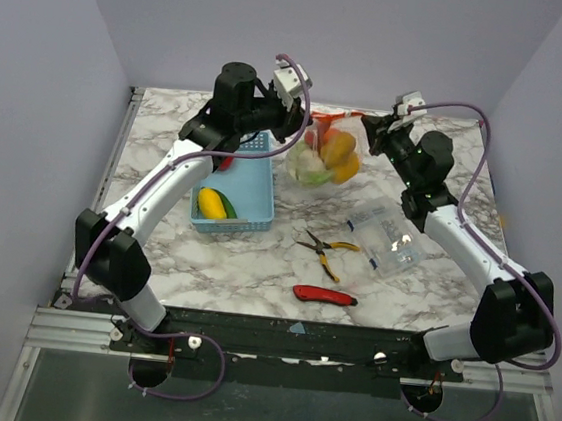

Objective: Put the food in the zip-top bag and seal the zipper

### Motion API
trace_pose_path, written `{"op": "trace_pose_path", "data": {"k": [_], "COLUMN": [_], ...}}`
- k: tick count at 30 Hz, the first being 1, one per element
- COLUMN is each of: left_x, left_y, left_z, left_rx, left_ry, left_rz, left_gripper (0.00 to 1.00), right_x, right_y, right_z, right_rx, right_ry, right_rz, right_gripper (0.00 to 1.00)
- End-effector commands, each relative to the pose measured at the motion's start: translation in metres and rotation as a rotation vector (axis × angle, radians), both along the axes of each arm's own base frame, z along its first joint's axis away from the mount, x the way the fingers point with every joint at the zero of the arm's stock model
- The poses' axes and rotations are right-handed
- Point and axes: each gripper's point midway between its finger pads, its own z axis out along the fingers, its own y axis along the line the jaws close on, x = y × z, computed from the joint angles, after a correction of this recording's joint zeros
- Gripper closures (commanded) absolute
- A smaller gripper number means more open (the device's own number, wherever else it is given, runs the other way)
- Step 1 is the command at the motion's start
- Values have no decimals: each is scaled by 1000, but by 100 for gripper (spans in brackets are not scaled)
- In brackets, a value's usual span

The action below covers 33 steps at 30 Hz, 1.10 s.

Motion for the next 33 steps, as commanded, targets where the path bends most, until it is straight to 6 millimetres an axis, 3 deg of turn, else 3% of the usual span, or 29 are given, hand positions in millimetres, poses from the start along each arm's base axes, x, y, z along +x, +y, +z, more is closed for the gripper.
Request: {"op": "trace_pose_path", "data": {"k": [1,4,9,12,15,18,20,22,25,33], "left_x": [23,14,-4,-2,7,3,-4,-10,-7,4], "left_y": [19,23,18,20,23,14,3,-5,-8,-6], "left_z": [-84,-67,-24,-6,-3,-4,-8,-15,-25,-39], "left_rx": [150,137,53,61,102,129,145,137,79,-15], "left_ry": [217,202,167,99,58,113,169,242,332,435], "left_rz": [94,96,51,76,118,92,71,85,170,297], "left_gripper": [100,98,54,45,46,68,76,74,61,60], "right_x": [14,4,-8,-14,-14,-14,-14,-14,-14,-17], "right_y": [-9,-9,3,11,13,14,14,14,14,13], "right_z": [-42,-22,-15,-14,-11,-11,-11,-12,-14,-14], "right_rx": [-25,-14,-30,-33,-30,-31,-27,-25,-25,-19], "right_ry": [108,47,5,-9,-9,-2,-2,3,6,6], "right_rz": [-47,-30,61,117,128,134,133,132,132,133], "right_gripper": [100,100,100,100,100,100,100,100,100,100]}}
